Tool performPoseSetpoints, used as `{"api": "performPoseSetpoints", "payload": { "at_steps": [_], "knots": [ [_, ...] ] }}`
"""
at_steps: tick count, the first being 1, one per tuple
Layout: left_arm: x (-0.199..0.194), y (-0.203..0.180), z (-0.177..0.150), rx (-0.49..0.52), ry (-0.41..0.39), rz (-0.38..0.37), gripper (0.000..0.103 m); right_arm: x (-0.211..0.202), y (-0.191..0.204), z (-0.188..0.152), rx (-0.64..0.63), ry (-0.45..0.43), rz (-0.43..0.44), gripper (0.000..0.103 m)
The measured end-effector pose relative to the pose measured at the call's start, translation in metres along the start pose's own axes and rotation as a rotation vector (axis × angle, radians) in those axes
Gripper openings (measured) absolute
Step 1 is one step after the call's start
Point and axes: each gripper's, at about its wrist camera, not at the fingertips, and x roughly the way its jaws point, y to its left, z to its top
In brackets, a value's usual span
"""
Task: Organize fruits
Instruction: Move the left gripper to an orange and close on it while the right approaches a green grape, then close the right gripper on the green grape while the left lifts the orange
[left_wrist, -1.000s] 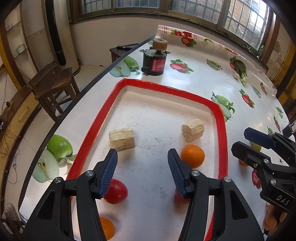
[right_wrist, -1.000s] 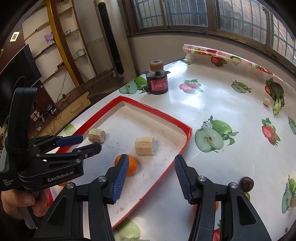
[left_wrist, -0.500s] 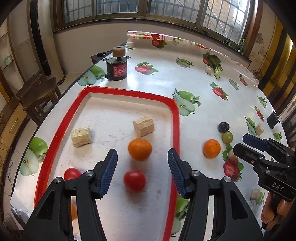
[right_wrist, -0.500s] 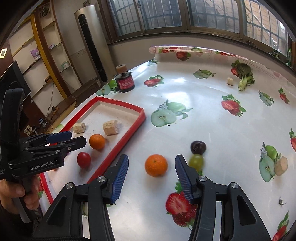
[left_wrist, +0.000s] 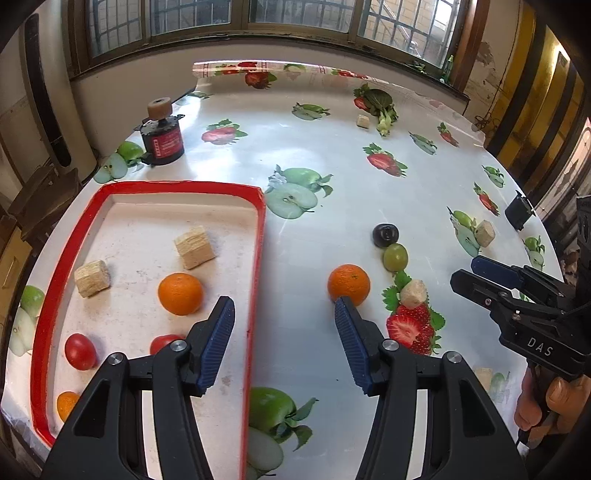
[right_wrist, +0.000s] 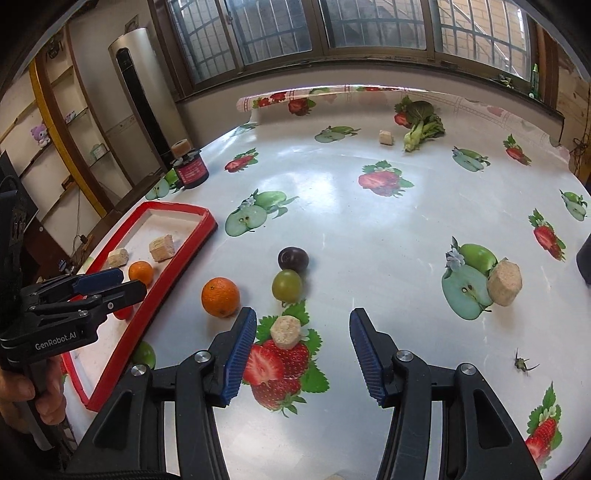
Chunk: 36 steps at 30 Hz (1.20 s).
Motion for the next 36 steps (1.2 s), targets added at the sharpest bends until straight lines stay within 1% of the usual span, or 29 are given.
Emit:
{"api": "performPoseSetpoints", "payload": {
  "at_steps": [5,9,11,17,21,22,23,24,26,29,32,33,34,36],
  "knots": [
    [0.011,-0.017,0.0,0.027,0.021,-0.014,0.055,0.002,-0.014,-0.003,0.02,0.002,-0.01,0.055],
    [0.023,-0.026,0.001,0.032,0.044,-0.028,0.055,0.003,-0.03,-0.005,0.048,0.007,-0.026,0.055],
    [0.03,-0.03,0.001,0.034,0.054,-0.033,0.055,0.005,-0.034,-0.006,0.054,0.013,-0.02,0.055],
    [0.048,-0.04,0.002,0.037,0.08,-0.059,0.055,0.018,-0.014,0.001,-0.007,0.023,0.013,0.054],
    [0.065,-0.045,0.008,0.046,0.078,-0.068,0.055,0.023,-0.009,0.008,-0.004,0.014,0.029,0.053],
    [0.071,-0.046,0.009,0.05,0.094,-0.064,0.051,0.024,-0.009,0.009,-0.003,0.015,0.03,0.053],
    [0.071,-0.046,0.01,0.061,0.076,-0.043,0.044,0.025,-0.009,0.011,-0.003,0.016,0.03,0.053],
    [0.07,-0.046,0.01,0.065,0.07,-0.039,0.033,0.026,-0.009,0.011,-0.004,0.018,0.03,0.053],
    [0.065,-0.039,0.01,0.045,0.067,-0.073,0.033,0.03,-0.006,0.012,-0.007,0.025,0.036,0.053],
    [0.051,-0.027,0.009,0.027,0.041,-0.067,0.033,0.038,0.001,0.013,-0.021,0.037,0.05,0.052],
    [0.04,-0.017,0.01,0.01,0.023,-0.071,0.033,0.053,0.008,0.015,-0.033,0.052,0.061,0.047],
    [0.037,-0.015,0.01,0.007,0.019,-0.068,0.033,0.059,0.01,0.016,-0.033,0.06,0.061,0.04],
    [0.034,-0.013,0.011,0.006,0.012,-0.067,0.033,0.065,0.011,0.017,-0.03,0.071,0.063,0.032],
    [0.03,-0.011,0.013,0.003,0.005,-0.064,0.033,0.073,0.012,0.018,-0.023,0.082,0.048,0.027]
  ]
}}
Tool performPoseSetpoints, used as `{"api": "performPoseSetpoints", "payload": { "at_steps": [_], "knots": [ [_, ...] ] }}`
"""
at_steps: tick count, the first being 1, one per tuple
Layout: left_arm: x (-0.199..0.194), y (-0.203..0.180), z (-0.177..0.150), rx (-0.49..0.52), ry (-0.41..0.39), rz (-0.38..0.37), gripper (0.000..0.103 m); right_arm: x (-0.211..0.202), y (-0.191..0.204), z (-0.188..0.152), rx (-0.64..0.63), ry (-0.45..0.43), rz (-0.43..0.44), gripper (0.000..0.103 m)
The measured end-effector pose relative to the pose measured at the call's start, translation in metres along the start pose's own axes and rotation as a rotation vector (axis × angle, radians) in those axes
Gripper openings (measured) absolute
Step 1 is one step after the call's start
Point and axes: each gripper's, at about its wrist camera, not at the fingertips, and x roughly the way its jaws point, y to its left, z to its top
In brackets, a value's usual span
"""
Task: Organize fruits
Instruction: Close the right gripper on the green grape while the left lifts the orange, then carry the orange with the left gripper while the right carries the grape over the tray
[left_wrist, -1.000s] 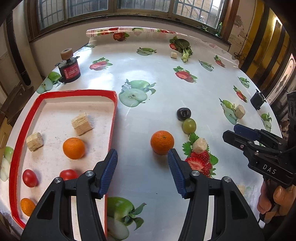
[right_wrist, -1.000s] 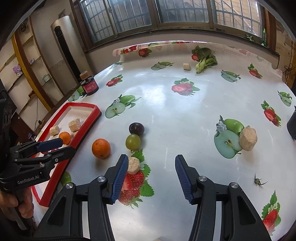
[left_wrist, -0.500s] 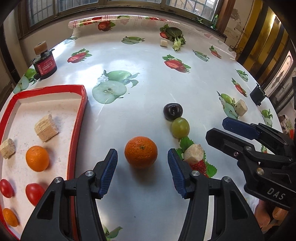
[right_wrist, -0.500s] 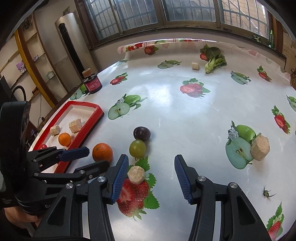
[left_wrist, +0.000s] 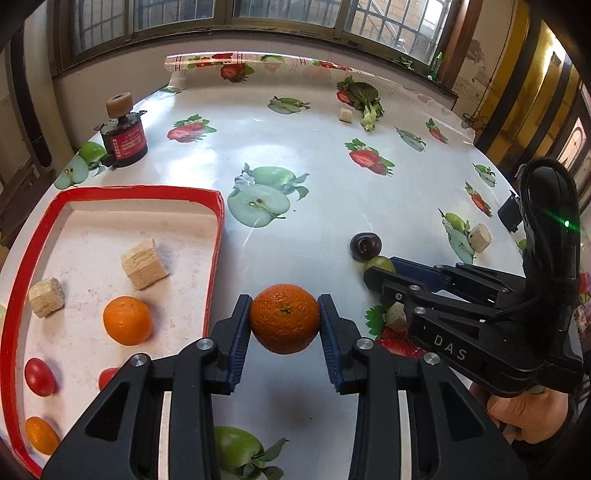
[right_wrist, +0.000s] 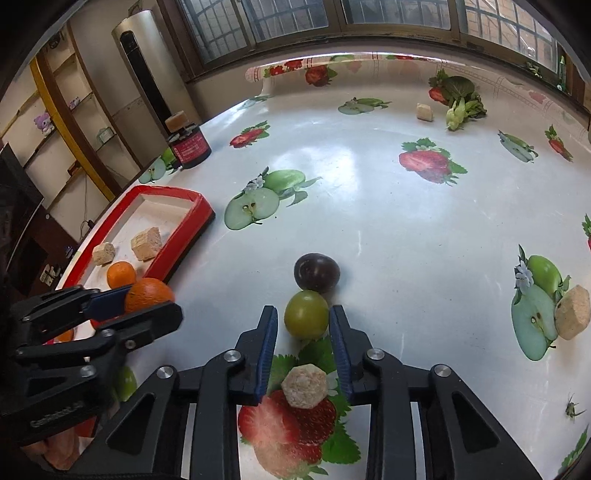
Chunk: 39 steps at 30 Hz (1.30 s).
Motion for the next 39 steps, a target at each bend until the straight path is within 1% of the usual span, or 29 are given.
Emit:
{"api": "performPoseSetpoints", "payload": {
  "at_steps": [1,2,5,10,19,30,39],
  "knots": [
    [-0.002,0.0,0.001,0.001,-0.003,0.001,0.033,0.0,0.001,0.001,0.001,-0.005,-0.003,0.025],
    [-0.003,0.001,0.001,0.001,-0.007,0.003,0.033,-0.002,0.002,0.002,0.002,-0.009,0.007,0.025],
    [-0.007,0.002,0.001,0.0,-0.013,0.007,0.033,-0.01,0.008,0.001,-0.018,-0.026,-0.007,0.025],
    [-0.019,0.007,-0.002,-0.007,-0.029,0.016,0.033,-0.029,0.019,0.002,-0.034,-0.057,-0.002,0.025],
    [-0.043,0.021,-0.01,-0.026,-0.063,0.043,0.033,-0.054,0.055,0.007,-0.086,-0.107,0.031,0.025],
    [-0.07,0.048,-0.025,-0.062,-0.095,0.07,0.033,-0.064,0.098,0.005,-0.15,-0.121,0.062,0.025],
    [-0.078,0.072,-0.033,-0.097,-0.102,0.087,0.033,-0.062,0.126,0.005,-0.189,-0.119,0.077,0.025]
  ]
}}
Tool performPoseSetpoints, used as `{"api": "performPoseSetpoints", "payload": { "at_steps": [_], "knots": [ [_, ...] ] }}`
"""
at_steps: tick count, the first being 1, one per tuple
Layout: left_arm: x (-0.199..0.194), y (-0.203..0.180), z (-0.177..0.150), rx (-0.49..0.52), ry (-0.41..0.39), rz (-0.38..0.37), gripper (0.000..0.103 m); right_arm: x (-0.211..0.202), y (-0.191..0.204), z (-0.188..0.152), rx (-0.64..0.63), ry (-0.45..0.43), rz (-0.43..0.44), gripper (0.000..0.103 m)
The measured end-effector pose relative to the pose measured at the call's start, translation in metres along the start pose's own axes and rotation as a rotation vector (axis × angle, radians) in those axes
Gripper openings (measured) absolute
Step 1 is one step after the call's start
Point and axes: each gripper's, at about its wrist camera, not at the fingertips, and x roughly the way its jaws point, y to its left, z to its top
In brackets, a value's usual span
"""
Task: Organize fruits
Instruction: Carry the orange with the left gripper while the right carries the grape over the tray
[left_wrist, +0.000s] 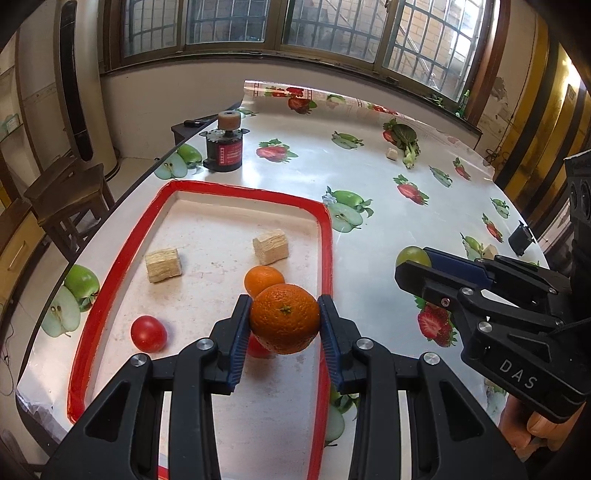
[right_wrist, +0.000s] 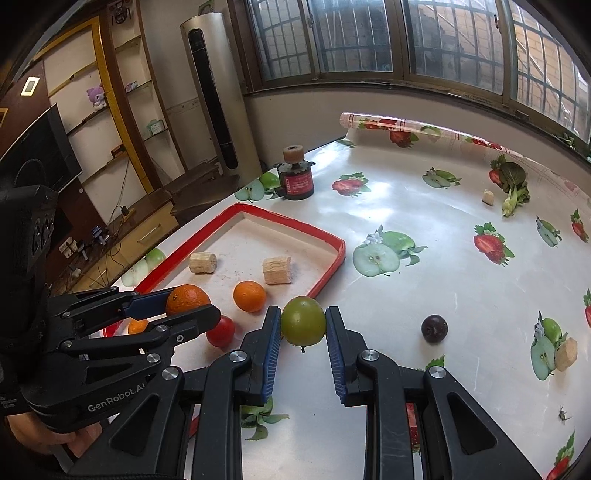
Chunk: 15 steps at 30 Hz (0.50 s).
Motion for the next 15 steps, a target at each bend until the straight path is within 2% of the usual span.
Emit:
{"api": "performPoseSetpoints", "payload": {
  "at_steps": [15],
  "knots": [
    [0.011,0.038,0.011,-0.039,0.007,0.039,0.033,0.03,0.024,0.018,-0.028,0.027,0.03,0.025]
  ]
}}
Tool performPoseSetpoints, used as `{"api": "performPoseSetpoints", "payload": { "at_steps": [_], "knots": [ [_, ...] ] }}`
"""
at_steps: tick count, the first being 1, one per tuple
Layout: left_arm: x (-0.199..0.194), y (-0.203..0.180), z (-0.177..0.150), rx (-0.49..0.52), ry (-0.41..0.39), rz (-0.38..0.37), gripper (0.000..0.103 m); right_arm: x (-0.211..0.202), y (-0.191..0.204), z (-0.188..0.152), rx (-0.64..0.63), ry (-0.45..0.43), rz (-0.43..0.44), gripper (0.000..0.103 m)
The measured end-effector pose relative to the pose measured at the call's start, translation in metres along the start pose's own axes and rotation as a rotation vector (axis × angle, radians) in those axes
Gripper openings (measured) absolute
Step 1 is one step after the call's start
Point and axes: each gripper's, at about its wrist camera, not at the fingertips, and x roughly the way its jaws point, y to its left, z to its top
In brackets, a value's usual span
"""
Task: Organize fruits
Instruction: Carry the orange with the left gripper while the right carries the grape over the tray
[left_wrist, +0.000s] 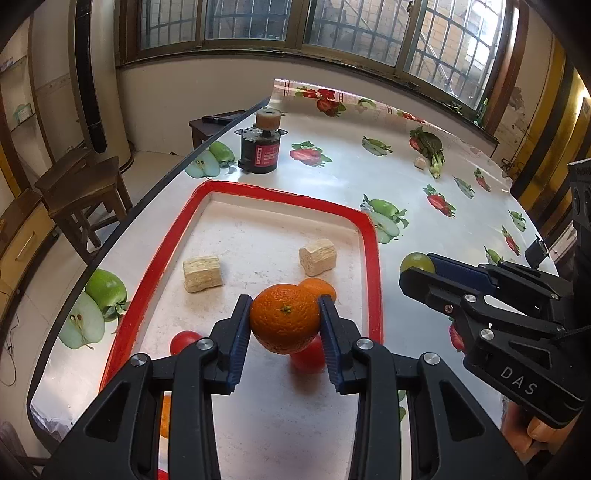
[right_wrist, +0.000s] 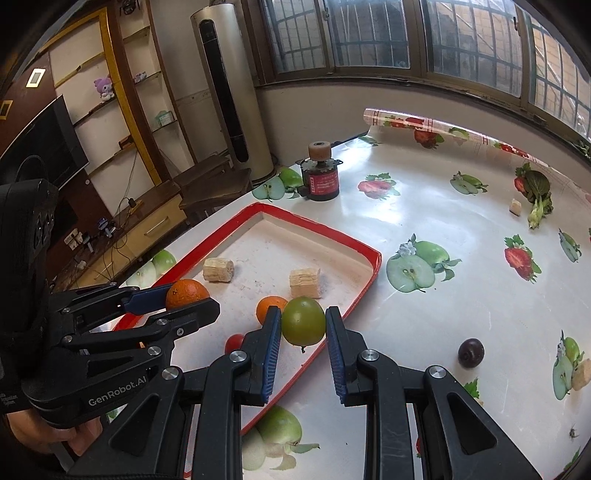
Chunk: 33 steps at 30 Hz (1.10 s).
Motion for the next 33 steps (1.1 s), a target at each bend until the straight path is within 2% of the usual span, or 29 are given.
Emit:
{"api": "performPoseSetpoints", "payload": {
  "at_steps": [25,33],
  "knots": [
    [0.044,0.039,0.041,-0.016,0.044,0.086,0.033,0.067,-0.002,0.041,0.013,0.055,0.016,0.025],
    [0.074,0.05,0.064,-0.031,0.07,0.13,0.033,0.097,-0.007,0.057,0.044,0.087,0.011,0.025]
  ]
}}
